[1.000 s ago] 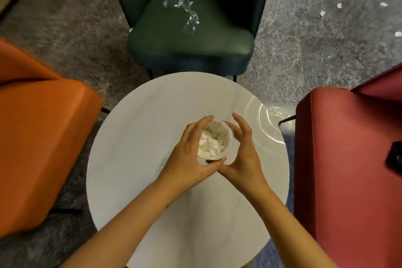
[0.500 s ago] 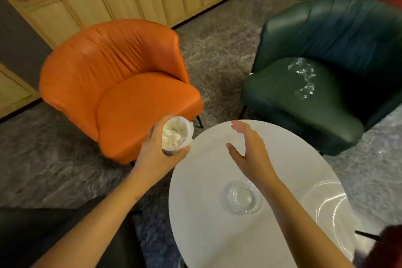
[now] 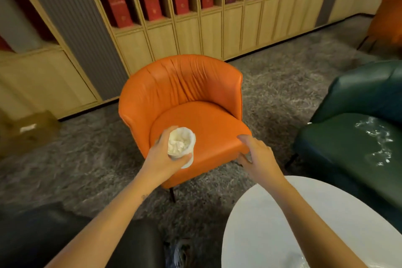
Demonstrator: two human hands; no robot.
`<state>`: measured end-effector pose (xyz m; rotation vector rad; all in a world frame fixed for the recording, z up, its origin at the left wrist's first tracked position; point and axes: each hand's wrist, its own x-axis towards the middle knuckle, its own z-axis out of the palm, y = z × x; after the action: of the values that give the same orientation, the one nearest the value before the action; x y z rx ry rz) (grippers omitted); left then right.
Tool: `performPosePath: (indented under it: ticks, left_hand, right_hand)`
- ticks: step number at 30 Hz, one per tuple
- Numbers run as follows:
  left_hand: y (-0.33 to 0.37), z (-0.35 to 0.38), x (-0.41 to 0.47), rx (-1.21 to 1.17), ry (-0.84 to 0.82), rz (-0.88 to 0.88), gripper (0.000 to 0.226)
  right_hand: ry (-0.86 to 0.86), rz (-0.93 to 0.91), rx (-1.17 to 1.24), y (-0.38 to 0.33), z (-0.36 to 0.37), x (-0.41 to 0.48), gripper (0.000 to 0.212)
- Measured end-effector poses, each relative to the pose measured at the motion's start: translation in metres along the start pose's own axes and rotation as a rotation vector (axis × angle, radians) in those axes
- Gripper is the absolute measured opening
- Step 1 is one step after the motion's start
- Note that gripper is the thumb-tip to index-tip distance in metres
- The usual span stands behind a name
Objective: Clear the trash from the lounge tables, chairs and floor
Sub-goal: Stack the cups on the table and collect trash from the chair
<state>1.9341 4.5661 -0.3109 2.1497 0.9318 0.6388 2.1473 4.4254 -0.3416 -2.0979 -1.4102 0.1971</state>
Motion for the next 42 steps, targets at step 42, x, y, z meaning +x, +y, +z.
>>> performPosePath:
  ticks: [42]
  left_hand:
    - [0.084, 0.202, 0.465, 0.024, -0.587, 0.628, 0.074]
  right_hand:
    - [0.587, 0.883, -0.263, 0.193, -0.072, 0.224, 0.027]
